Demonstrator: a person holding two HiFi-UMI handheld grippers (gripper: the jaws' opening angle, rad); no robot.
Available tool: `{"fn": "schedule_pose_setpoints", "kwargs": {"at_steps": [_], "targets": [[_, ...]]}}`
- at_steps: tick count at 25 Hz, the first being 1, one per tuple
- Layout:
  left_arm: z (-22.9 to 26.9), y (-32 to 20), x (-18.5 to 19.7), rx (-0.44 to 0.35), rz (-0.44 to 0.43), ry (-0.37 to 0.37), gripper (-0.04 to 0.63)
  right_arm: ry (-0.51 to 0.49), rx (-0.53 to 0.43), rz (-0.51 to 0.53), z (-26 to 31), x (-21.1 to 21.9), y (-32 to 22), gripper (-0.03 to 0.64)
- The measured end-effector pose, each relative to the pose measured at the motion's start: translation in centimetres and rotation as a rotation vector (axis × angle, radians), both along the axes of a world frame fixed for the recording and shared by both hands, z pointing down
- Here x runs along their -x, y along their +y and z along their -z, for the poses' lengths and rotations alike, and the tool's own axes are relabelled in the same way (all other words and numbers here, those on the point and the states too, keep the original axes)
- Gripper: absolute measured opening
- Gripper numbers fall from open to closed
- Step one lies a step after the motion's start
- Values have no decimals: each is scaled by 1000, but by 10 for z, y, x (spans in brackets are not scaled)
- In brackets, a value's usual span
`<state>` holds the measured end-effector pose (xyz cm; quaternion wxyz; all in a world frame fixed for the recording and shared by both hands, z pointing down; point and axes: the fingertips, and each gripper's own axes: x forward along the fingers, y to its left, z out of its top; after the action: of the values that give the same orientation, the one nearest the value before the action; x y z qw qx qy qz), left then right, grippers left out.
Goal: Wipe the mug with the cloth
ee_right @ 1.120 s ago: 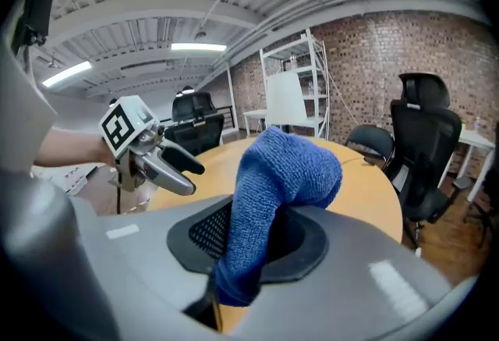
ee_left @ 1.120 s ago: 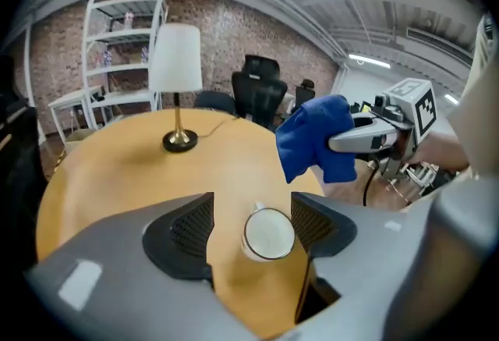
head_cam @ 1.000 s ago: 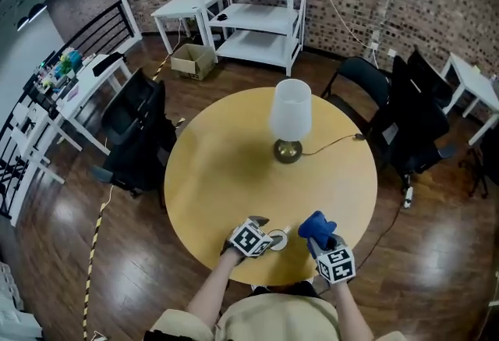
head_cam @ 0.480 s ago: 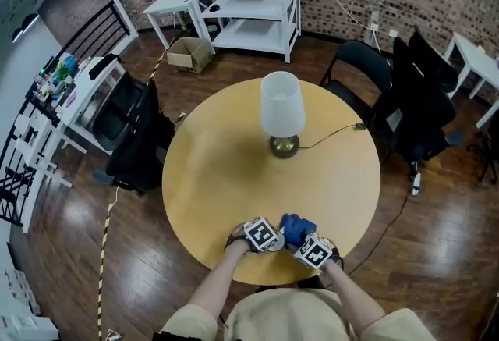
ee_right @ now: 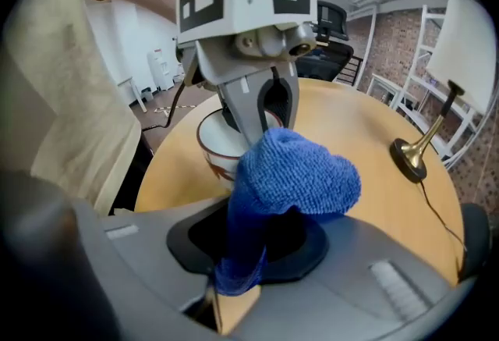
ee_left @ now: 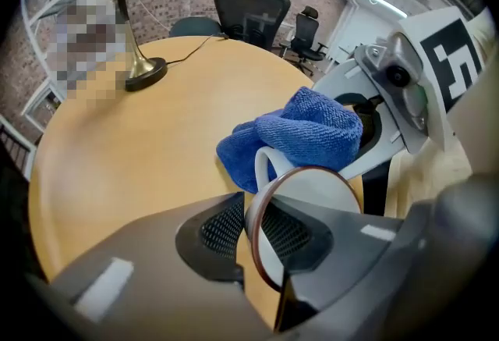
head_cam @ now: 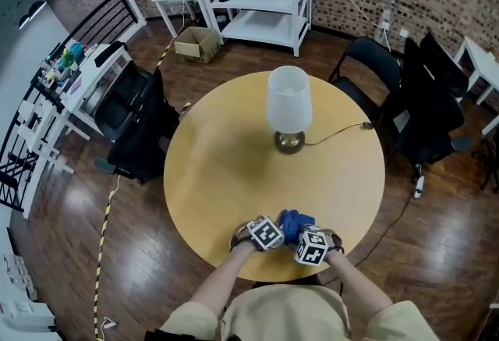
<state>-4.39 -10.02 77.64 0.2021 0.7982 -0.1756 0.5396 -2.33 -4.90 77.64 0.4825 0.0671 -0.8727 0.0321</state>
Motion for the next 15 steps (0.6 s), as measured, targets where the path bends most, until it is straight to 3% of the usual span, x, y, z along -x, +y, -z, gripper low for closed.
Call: {"fn": "schedule_pose_setpoints", "kwargs": {"at_steps": [3, 8, 15], "targets": [[-4, 4, 0, 32, 85, 2, 60, -5, -12, -14, 2, -3, 4, 86], [-5, -1, 9, 59, 300, 46, 61, -30, -16, -65, 6, -6, 11, 86], [-11, 13, 15, 157, 456, 47, 61, -47, -25, -153, 6, -5, 23, 86]]}}
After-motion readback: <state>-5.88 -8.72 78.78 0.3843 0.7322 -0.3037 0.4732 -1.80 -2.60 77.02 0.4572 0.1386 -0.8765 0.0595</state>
